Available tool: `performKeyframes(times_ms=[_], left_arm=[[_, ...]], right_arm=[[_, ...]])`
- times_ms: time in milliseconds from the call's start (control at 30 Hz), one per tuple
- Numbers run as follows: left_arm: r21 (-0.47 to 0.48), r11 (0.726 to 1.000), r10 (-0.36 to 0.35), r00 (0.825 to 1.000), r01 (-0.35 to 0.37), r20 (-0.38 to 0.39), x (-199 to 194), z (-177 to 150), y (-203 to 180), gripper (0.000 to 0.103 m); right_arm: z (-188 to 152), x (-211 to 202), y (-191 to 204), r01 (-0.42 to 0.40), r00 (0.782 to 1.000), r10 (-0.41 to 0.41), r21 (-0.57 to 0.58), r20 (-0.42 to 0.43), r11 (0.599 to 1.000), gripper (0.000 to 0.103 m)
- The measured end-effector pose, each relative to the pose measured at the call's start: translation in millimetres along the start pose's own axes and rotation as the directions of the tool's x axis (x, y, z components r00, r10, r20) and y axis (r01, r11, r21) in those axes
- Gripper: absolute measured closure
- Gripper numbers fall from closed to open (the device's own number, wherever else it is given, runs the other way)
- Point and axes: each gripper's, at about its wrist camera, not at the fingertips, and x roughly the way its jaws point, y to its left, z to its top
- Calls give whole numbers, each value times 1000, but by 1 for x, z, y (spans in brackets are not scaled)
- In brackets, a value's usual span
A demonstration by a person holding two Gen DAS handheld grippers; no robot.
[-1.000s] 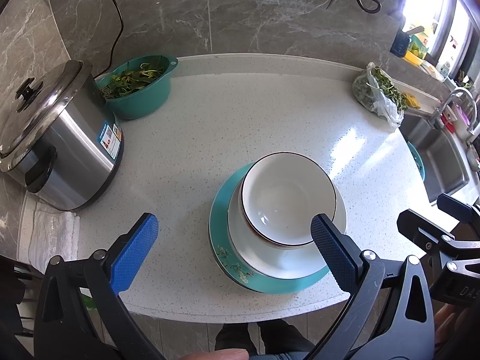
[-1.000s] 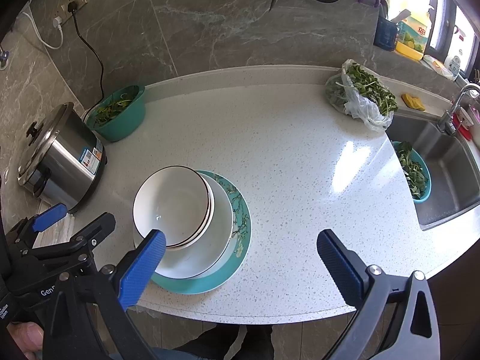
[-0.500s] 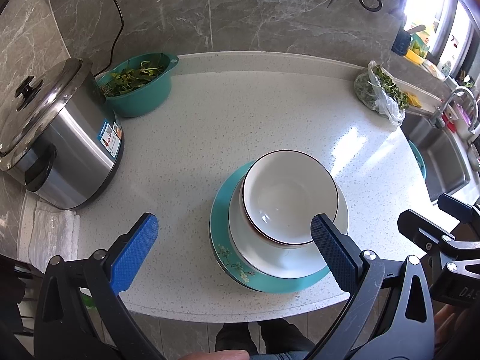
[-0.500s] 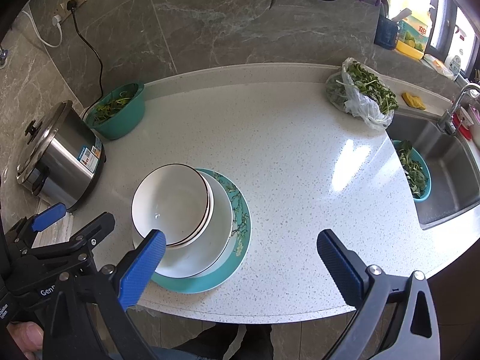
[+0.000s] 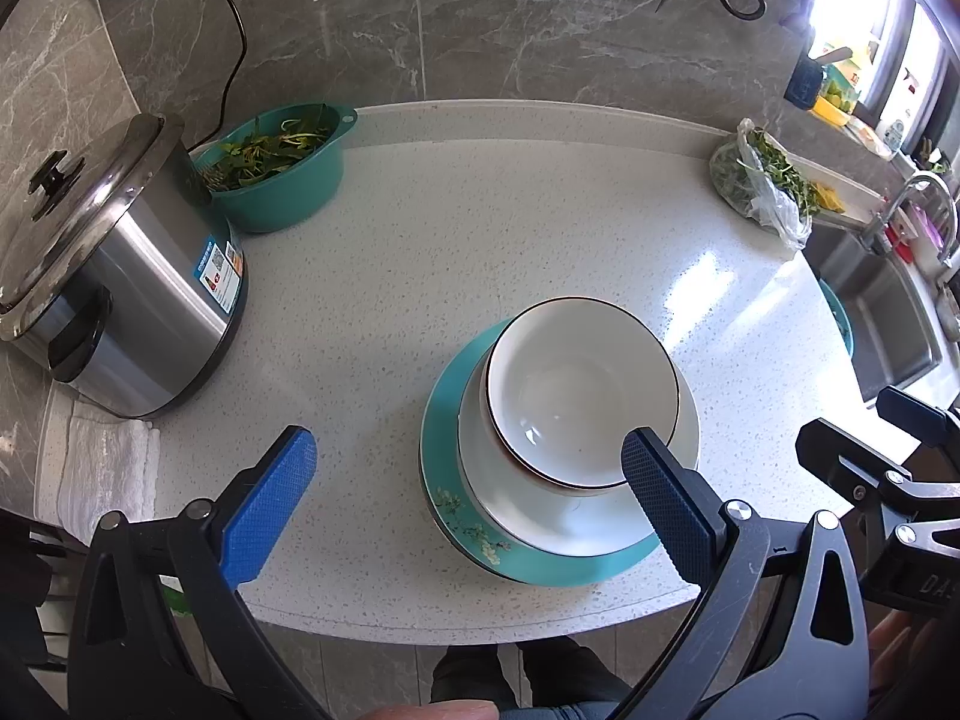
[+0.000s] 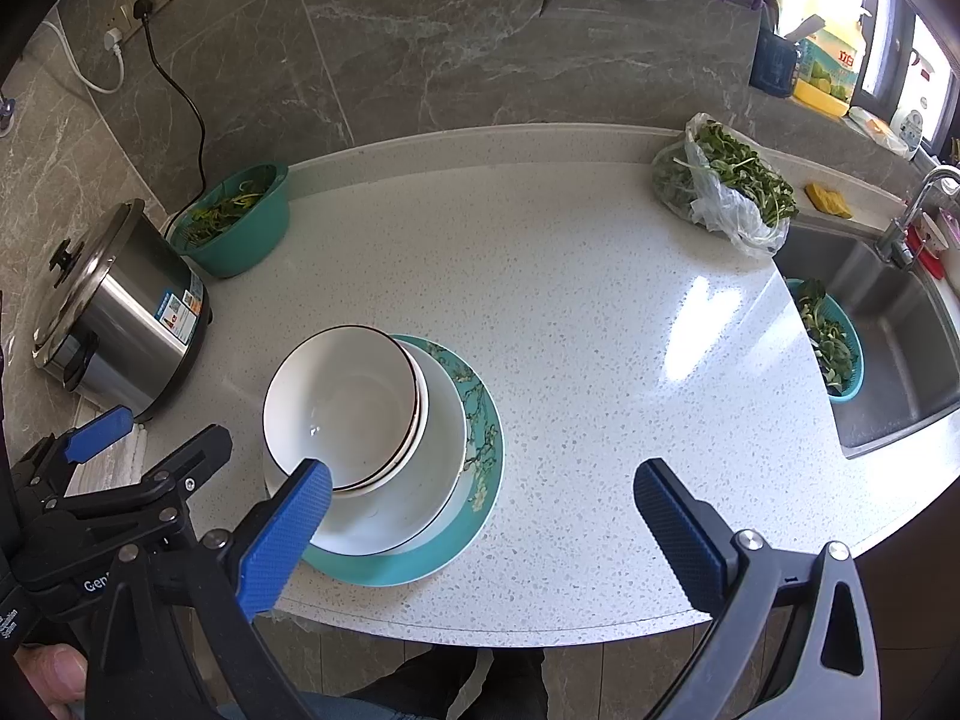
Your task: Organize plates and bowls
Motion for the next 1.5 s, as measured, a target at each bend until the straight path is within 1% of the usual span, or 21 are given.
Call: performKeyframes(times_ms=[1000, 1500], left_arm=[[2, 1000, -1, 1000, 1, -9, 6, -2, -1, 0], [7, 1000, -2, 1000, 3, -16, 14, 5, -1, 0]], right_arm=[[0, 3, 0, 0, 1000, 0, -1, -9, 1000, 0], [3, 8, -4, -3, 1000, 3, -4, -17, 1000, 0]])
